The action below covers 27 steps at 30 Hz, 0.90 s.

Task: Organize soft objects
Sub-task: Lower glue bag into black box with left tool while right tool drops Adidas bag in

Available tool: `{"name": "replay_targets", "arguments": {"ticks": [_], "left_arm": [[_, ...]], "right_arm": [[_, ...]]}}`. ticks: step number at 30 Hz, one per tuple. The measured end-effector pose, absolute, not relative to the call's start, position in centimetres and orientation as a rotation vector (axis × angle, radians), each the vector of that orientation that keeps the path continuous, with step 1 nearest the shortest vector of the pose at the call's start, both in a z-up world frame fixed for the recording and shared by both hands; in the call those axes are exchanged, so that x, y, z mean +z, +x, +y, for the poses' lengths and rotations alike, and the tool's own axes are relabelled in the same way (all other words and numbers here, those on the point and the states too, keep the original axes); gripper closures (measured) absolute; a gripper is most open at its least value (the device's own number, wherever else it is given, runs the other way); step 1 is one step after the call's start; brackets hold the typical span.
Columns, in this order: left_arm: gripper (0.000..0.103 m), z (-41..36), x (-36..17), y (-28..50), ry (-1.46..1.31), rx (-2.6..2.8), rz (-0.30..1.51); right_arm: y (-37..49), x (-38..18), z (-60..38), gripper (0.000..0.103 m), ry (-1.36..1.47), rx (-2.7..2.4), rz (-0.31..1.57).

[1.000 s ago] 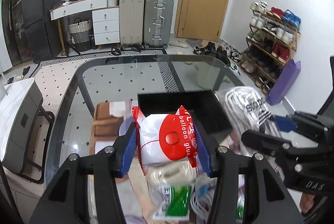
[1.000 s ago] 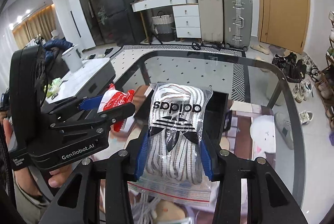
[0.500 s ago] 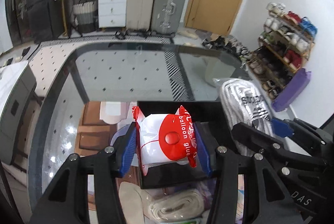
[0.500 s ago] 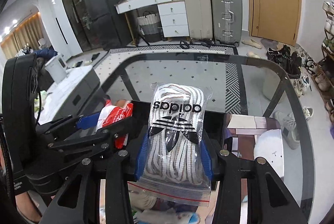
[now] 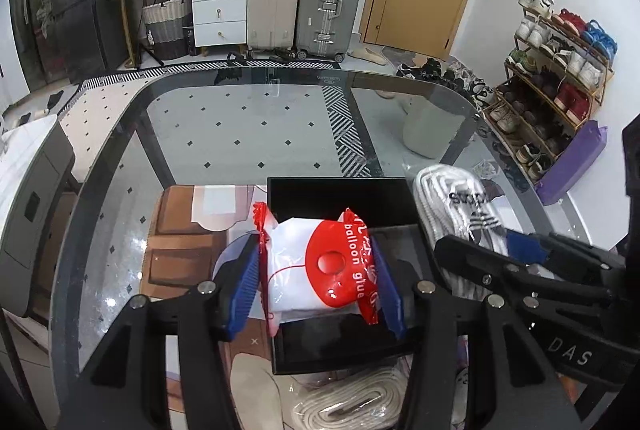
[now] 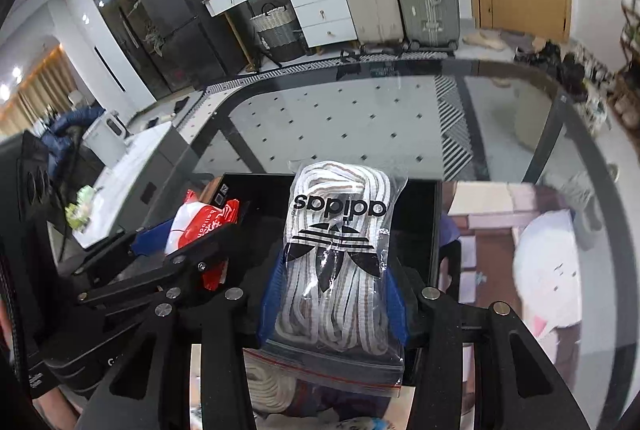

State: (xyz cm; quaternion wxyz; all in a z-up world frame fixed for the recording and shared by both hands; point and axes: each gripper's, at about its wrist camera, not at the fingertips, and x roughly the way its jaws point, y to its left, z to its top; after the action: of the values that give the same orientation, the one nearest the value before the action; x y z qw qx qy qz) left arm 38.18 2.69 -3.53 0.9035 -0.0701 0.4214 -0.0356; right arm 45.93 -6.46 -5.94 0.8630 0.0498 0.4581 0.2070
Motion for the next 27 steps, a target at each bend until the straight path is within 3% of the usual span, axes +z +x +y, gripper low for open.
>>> {"name": "replay_targets", "arguments": {"ticks": [5,12,27], "left_arm": [[0.041,2.8,-3.5,38.2,-0.177,-0.101,0.878],[0.022,2.8,-2.2,37.2,-0.152,-0.096,0.838],[0.022,2.7,0.2,32.6,-0.072,-0.111,0.822]], "right_arm": [[45.3,-5.4,-6.6,0.052,0.089,0.433,0.940],[43.9,-3.8,-8.1,0.031,0.069,0.392,0.910],[38.2,-2.0,-11.8,0.027,0.027,0.328,0.930]]}}
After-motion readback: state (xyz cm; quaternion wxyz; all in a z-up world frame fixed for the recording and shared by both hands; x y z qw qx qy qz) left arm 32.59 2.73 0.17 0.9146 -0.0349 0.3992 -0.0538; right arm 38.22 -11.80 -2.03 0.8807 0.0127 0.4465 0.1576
